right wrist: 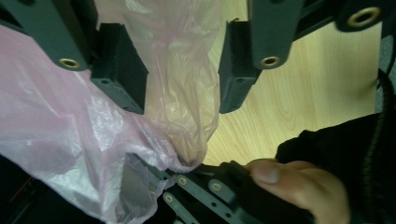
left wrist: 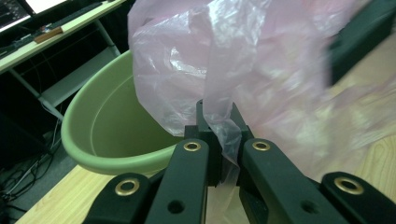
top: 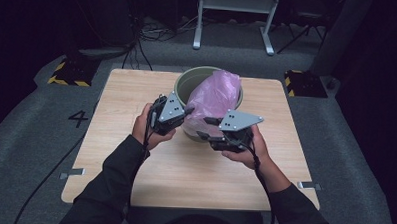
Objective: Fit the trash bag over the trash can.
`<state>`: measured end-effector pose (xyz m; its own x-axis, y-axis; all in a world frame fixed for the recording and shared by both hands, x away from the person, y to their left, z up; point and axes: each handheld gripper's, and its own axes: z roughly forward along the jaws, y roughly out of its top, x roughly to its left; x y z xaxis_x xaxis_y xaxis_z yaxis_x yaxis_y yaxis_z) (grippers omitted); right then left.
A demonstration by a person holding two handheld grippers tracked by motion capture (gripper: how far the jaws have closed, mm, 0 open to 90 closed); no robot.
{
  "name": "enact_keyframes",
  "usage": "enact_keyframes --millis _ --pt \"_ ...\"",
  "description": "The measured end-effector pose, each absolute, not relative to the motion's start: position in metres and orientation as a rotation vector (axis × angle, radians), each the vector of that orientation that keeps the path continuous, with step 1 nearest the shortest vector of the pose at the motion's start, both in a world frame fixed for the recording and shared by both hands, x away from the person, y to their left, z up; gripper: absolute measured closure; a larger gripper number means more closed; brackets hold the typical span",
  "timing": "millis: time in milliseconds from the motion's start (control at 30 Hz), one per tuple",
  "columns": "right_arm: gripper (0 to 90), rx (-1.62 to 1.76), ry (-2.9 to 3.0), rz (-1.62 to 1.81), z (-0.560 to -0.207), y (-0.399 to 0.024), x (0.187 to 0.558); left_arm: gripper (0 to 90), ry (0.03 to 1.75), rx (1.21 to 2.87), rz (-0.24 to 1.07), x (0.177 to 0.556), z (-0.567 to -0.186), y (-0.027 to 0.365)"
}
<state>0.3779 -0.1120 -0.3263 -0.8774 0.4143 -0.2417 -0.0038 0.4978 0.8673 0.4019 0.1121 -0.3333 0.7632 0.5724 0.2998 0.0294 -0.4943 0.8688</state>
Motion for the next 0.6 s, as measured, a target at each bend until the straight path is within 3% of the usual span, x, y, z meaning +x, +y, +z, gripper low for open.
enact_keyframes --millis 133,233,467,600 --pt "42.1 0.408 2.296 1.329 -0.329 -0.105 0.387 89.7 0.432 1.995 0.698 0.400 -0.333 0.109" --pt "42.3 0.451 2.287 1.335 -0.331 -0.103 0.393 89.7 0.413 1.996 0.688 0.400 -0.333 0.107" --pt "71.0 0.463 2.265 1.337 -0.333 -0.103 0.395 89.7 0.386 1.992 0.678 0.397 -0.333 0.104" --pt "82.1 0.477 2.245 1.348 -0.332 -0.107 0.397 89.7 0.386 1.982 0.679 0.396 -0.334 0.106"
